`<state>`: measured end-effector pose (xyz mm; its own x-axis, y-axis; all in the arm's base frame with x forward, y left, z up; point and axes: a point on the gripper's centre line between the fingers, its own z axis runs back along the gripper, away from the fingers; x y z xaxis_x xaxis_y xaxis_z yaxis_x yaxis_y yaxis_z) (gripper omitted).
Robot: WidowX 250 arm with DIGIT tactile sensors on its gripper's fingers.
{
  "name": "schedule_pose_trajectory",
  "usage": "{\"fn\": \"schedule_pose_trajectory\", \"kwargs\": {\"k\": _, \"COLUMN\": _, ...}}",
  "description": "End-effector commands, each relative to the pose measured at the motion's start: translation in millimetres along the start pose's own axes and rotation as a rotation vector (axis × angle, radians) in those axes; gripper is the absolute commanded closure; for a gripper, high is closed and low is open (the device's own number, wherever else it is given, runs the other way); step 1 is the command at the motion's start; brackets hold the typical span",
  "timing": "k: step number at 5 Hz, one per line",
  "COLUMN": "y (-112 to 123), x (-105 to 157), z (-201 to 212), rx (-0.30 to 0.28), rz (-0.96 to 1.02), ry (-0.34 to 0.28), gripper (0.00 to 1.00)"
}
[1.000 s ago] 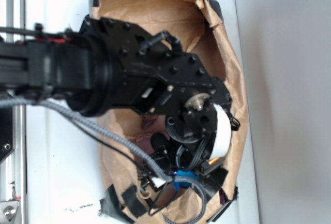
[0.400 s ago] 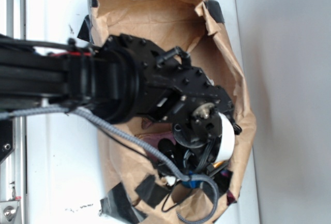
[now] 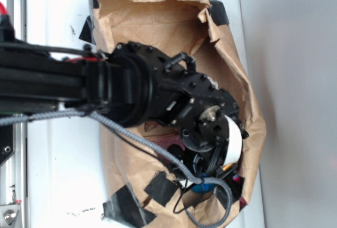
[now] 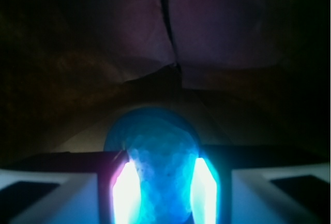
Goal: Grab the blue ball.
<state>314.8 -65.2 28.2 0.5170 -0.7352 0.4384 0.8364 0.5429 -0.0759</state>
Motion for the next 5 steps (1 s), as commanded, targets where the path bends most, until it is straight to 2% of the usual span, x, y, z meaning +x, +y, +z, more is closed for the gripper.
{"fn": "schedule_pose_trajectory", "kwargs": {"k": 1, "y": 4.9, "x": 11.4, "z": 20.8, "rx": 0.095, "rz": 0.049, "ry": -0.191, "gripper": 1.00}}
{"fn": "schedule_pose_trajectory", "kwargs": {"k": 2, "y": 5.4, "x": 6.7, "z": 78.8, "rx": 0.172, "rz": 0.160, "ry": -0.274, "gripper": 1.00}}
{"fn": "schedule_pose_trajectory", "kwargs": {"k": 3, "y": -17.8, "x": -7.7, "z": 139.9, "rx": 0.219, "rz": 0.224, "ry": -0.272, "gripper": 1.00}}
{"fn": "schedule_pose_trajectory", "kwargs": {"k": 4, "y": -16.2, "x": 7.7, "z": 192.4, "rx": 0.205, "rz": 0.287, "ry": -0.189, "gripper": 1.00}}
{"fn": "schedule_pose_trajectory", "kwargs": {"k": 5, "y": -15.0, "x": 9.4, "z": 215.3, "rx": 0.242, "rz": 0.478, "ry": -0.089, "gripper": 1.00}}
